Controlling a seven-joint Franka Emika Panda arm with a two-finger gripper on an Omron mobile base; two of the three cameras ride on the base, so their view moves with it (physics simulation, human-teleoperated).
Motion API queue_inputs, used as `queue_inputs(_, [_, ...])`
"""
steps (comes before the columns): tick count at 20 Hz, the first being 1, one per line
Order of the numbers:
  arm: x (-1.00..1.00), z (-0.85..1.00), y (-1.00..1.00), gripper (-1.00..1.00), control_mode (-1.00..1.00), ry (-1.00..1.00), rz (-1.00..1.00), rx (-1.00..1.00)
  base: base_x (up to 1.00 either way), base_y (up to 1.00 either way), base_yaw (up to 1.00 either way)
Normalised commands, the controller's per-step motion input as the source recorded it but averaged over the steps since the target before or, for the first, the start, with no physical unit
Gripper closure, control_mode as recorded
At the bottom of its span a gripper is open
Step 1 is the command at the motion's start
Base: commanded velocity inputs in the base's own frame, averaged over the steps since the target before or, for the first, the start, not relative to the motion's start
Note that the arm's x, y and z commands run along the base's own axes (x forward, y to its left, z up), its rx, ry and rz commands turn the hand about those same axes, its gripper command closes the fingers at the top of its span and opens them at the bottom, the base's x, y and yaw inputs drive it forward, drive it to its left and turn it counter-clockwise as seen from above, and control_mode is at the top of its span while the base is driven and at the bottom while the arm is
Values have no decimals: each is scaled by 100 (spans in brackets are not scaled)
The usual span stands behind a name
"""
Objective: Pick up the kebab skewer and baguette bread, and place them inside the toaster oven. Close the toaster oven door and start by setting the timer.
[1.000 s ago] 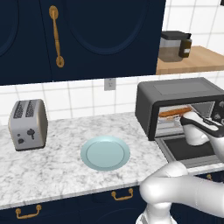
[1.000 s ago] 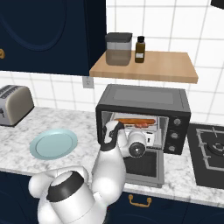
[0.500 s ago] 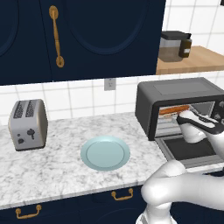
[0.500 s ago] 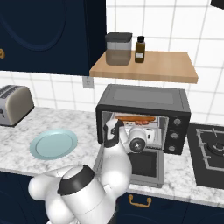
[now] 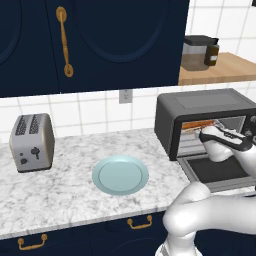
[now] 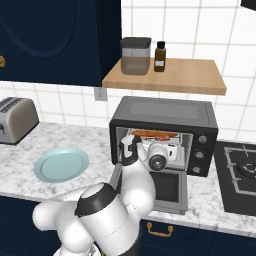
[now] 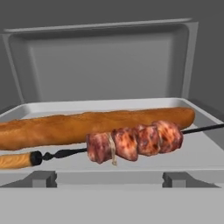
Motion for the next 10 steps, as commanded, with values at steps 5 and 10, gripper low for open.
queue_inputs(5, [7,0,0,-100,-100,0,0,0,0,0,0])
queue_inputs(10, [-16,0,-2,-100,-100,0,0,0,0,0,0])
